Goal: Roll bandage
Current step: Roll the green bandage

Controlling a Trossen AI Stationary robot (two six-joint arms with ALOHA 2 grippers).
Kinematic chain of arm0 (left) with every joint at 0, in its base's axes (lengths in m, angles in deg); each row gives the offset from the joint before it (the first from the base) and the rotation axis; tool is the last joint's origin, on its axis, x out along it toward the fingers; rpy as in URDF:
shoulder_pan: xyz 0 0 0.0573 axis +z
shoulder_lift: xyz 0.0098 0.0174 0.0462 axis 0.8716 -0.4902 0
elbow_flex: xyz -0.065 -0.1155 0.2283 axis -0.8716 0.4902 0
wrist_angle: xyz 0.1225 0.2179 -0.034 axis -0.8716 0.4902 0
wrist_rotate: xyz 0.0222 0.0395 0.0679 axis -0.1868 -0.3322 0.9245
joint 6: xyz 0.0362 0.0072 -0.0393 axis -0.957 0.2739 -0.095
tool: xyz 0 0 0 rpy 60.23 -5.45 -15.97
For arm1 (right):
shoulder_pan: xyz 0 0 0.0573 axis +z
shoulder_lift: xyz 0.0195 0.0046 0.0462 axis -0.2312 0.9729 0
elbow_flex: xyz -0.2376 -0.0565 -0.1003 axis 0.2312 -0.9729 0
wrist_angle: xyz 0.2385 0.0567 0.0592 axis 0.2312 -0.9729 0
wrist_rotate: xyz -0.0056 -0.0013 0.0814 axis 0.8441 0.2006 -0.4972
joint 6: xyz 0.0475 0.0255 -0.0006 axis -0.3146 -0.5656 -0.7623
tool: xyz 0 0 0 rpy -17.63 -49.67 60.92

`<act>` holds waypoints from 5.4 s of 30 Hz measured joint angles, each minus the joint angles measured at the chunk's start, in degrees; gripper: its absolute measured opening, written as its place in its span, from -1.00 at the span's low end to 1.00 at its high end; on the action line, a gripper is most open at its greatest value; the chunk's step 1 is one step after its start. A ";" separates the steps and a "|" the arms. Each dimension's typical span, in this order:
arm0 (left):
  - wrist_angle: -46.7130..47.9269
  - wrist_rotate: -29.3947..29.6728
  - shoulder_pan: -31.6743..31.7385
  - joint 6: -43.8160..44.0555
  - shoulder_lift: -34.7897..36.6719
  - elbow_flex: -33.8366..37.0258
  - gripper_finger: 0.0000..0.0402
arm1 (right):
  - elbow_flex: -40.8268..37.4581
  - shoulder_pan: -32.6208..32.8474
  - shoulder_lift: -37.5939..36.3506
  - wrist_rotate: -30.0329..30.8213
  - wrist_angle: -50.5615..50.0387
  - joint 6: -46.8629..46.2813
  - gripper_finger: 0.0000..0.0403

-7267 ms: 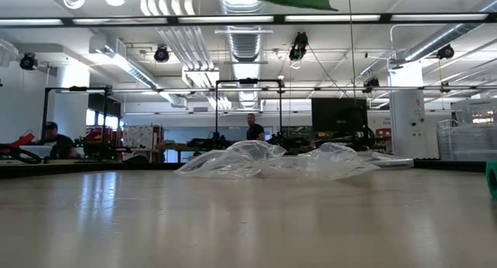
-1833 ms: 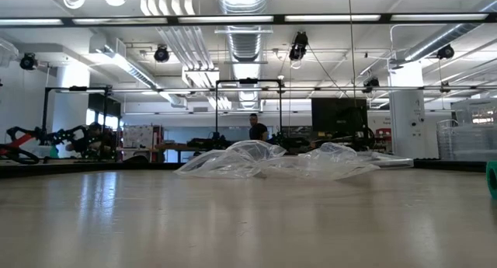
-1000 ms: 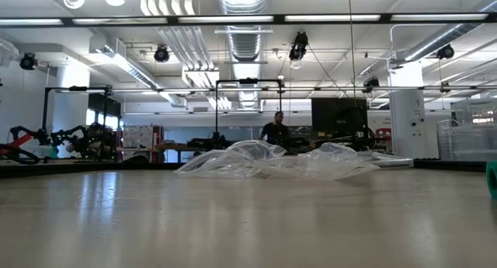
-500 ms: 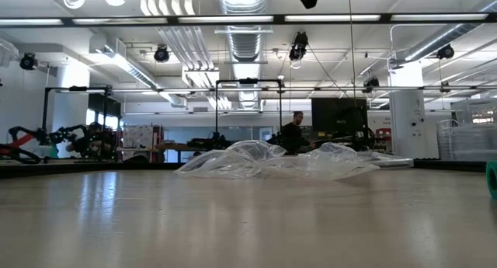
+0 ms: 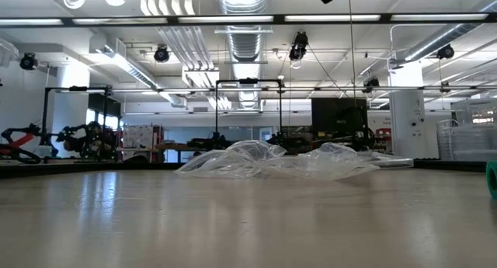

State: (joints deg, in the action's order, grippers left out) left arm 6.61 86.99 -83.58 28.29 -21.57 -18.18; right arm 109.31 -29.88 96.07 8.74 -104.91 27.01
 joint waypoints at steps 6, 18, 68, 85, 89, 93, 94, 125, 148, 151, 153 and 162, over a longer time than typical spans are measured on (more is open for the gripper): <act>-5.73 -5.68 0.88 0.69 0.82 0.00 -1.00 | -3.66 -1.07 -0.82 -0.11 -1.36 1.95 0.46; -8.13 -8.14 5.21 7.96 2.09 0.04 -1.00 | -24.48 2.09 -0.47 -8.35 26.15 -8.19 0.53; -5.71 1.62 2.46 17.54 14.65 14.10 -0.98 | -30.76 22.89 5.90 19.20 69.82 5.73 0.12; -6.37 1.58 1.39 19.34 14.98 15.24 -0.98 | -28.87 22.88 -0.42 31.69 60.17 14.19 -0.99; -6.37 1.62 1.39 19.50 14.98 15.75 -0.98 | -28.87 22.86 -3.17 34.74 59.17 16.80 -0.99; -6.64 1.60 1.39 19.46 14.30 15.95 -0.98 | -28.83 22.46 -4.20 36.33 58.15 16.82 -1.00; -6.88 1.53 1.39 19.44 13.98 15.96 -0.98 | -28.84 22.38 -4.14 36.69 57.22 16.81 -1.00; -13.20 -9.22 0.93 21.60 3.58 13.38 -0.98 | -30.42 13.70 -1.19 39.99 61.36 16.04 -1.00; -12.62 -8.94 1.73 13.61 -1.71 5.60 -0.98 | -33.65 9.73 -3.34 35.57 54.96 7.69 -1.00; -12.75 -7.09 1.99 10.72 0.32 5.60 -0.98 | -34.43 9.73 -3.90 33.13 54.21 5.15 -1.00; -12.79 -4.48 2.48 8.92 0.98 5.60 -0.98 | -34.77 9.87 -3.85 30.37 53.82 3.57 -1.00; -10.81 -0.28 5.33 7.61 3.90 5.62 -0.98 | -34.97 12.32 -4.52 27.33 49.62 2.65 -1.00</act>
State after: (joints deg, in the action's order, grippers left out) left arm -4.21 86.71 -78.24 35.90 -17.66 -12.56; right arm 74.34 -17.57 91.55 36.07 -55.28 29.66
